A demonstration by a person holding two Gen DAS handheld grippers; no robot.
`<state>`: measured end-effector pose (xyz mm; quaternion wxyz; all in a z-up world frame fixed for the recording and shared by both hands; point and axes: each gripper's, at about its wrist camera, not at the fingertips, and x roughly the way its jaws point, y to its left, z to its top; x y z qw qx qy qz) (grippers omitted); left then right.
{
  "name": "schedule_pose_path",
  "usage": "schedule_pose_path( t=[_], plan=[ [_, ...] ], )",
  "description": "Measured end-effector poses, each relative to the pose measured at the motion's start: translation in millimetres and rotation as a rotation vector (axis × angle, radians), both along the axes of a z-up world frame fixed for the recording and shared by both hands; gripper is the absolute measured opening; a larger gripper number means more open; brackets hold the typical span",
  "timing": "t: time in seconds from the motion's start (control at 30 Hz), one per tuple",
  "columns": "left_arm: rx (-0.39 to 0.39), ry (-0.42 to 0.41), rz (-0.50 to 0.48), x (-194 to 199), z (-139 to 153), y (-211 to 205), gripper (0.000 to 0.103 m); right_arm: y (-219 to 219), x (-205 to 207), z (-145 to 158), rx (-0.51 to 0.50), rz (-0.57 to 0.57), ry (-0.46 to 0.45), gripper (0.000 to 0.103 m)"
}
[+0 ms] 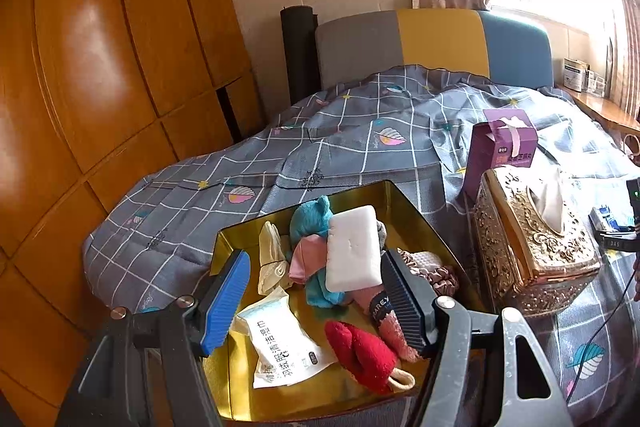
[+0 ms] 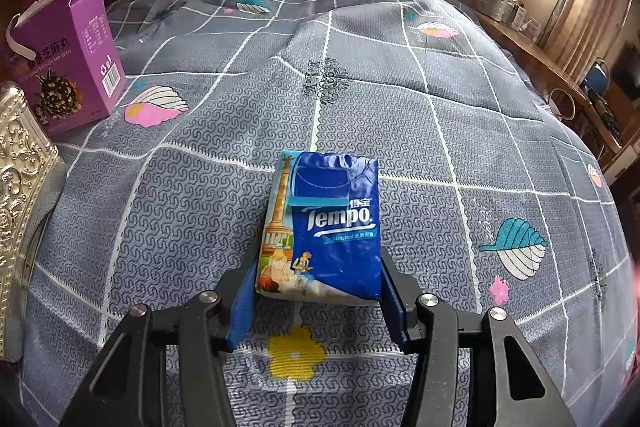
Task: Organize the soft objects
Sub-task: 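Carry the blue Tempo pack with the right gripper and drop it into the tray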
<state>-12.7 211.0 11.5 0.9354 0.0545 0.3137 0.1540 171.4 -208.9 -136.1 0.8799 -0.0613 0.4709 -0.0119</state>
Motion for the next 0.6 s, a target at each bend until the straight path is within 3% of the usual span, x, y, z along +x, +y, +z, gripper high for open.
schedule_pose_path(
  t=[0.43, 0.6],
  plan=[
    [-0.026, 0.019, -0.012, -12, -8, 4, 0.069, 2, 22, 5, -0.001, -0.071, 0.095, 0.053],
    [-0.053, 0.053, 0.013, -16, -21, 15, 0.069, 8, 42, 21, -0.032, -0.082, 0.108, 0.052]
  ],
)
